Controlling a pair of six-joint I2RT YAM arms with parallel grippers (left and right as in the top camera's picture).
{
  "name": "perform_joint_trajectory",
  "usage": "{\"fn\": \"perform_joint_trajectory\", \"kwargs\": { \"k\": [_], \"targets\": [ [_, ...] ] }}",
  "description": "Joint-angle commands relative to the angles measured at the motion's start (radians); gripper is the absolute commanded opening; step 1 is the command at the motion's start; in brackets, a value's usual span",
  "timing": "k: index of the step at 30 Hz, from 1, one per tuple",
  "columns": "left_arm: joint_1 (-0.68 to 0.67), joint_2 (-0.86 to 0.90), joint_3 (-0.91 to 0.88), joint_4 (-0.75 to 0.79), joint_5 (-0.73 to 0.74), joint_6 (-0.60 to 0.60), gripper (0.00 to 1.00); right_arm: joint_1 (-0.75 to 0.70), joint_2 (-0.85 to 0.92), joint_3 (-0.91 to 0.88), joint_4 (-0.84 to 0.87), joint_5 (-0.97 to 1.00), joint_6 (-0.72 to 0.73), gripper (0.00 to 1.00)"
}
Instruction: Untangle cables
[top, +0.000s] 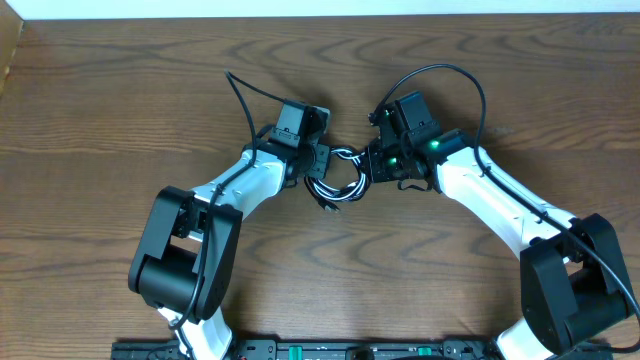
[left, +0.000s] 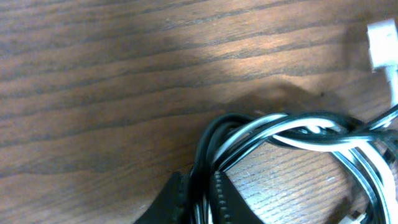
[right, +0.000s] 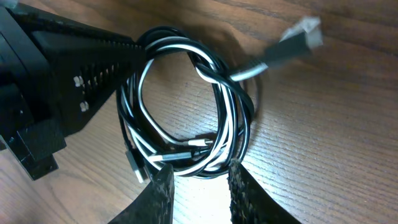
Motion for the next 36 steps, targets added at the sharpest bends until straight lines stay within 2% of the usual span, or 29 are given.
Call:
{"fn": "perform_joint_trajectory", "kwargs": {
  "k": [1,4,7,11,14,21,23,26,27,28,30,33,36],
  "targets": [
    [0.001,0.013,0.007,0.008,-0.024,0.046,0.08,-0.002,-0.01,0.009,-0.002,-0.007,0.005,0.25],
    [0.0,0.013,0.007,0.009,0.035,0.046,0.07,-0.003,-0.01,0.009,0.008,-0.007,-0.006,0.25],
    [0.002,0.0,0.008,0.008,0.172,0.035,0.07,-0.006,-0.012,0.011,0.016,-0.023,-0.014,0.25],
    [0.025,-0.062,0.013,-0.006,0.396,-0.082,0.07,-0.013,-0.024,0.021,0.015,-0.083,-0.043,0.27],
    [0.047,-0.116,0.013,-0.006,0.499,-0.201,0.07,-0.019,-0.024,0.021,0.001,-0.082,-0.018,0.27],
    [0.048,-0.141,0.013,-0.003,0.574,-0.33,0.07,-0.021,-0.021,0.021,-0.043,-0.008,0.032,0.26],
    [0.047,-0.141,0.012,-0.005,0.551,-0.329,0.08,-0.021,-0.019,0.021,-0.065,0.031,0.048,0.25],
    [0.045,-0.137,0.012,-0.006,0.435,-0.298,0.08,-0.026,-0.019,0.021,-0.08,0.055,0.049,0.25],
    [0.043,-0.134,0.012,-0.006,0.405,-0.272,0.09,-0.029,-0.019,0.021,-0.082,0.058,0.052,0.25],
    [0.035,-0.117,0.012,-0.006,0.314,-0.196,0.32,-0.055,-0.019,0.021,-0.099,0.072,0.07,0.26],
    [0.028,-0.1,0.012,-0.004,0.272,-0.141,0.46,-0.08,-0.019,0.021,-0.111,0.071,0.07,0.29],
    [0.016,-0.071,0.012,0.002,0.233,-0.065,0.55,-0.121,-0.019,0.021,-0.127,0.064,0.056,0.32],
    [0.001,-0.048,0.012,0.01,0.201,-0.055,0.58,-0.144,-0.019,0.021,-0.135,0.051,0.037,0.32]
  ]
}}
